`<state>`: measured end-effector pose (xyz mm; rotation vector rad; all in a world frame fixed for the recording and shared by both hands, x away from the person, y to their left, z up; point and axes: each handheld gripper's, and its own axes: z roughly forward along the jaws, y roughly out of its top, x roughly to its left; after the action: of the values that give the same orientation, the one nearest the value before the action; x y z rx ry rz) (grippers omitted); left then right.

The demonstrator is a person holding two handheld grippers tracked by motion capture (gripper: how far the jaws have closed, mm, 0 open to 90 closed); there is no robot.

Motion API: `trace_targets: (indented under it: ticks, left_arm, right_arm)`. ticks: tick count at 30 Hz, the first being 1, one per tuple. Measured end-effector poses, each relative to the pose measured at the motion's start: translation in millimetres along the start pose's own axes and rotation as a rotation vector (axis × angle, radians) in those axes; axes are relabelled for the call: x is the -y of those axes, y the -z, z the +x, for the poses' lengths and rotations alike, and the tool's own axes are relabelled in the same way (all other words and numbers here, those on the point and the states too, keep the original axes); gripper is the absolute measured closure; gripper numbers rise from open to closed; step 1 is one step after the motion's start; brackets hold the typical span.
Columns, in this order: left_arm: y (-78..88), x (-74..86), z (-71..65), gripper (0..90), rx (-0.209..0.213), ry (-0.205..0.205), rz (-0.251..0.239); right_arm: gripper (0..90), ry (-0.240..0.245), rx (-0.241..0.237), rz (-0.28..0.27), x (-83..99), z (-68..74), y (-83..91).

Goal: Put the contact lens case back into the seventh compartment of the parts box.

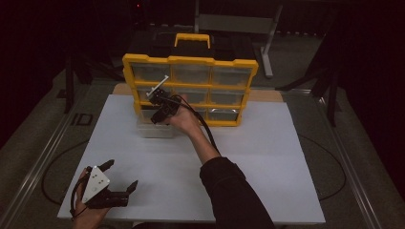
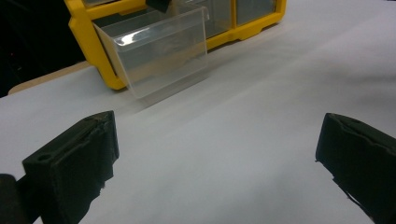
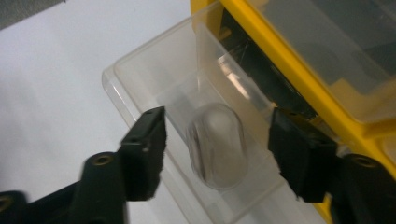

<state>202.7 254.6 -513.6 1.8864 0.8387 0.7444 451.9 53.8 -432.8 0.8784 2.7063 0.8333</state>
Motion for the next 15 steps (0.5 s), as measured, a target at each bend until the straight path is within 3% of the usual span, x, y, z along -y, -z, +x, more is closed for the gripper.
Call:
trace_targets:
  ticks: [8,15]
  left_arm:
    - [-1.1,0.2,-0.5,0.3,-0.002,0.001,0.003]
    - [-2.5,0.1,-0.6,0.3,-0.005,0.001,0.007]
  right_arm:
    - [17.3,-0.026,0.018,-0.085,9.8,-9.1,38.4]
    - [12.4,-0.068,0.031,-0.15,36.3,-27.1,79.2]
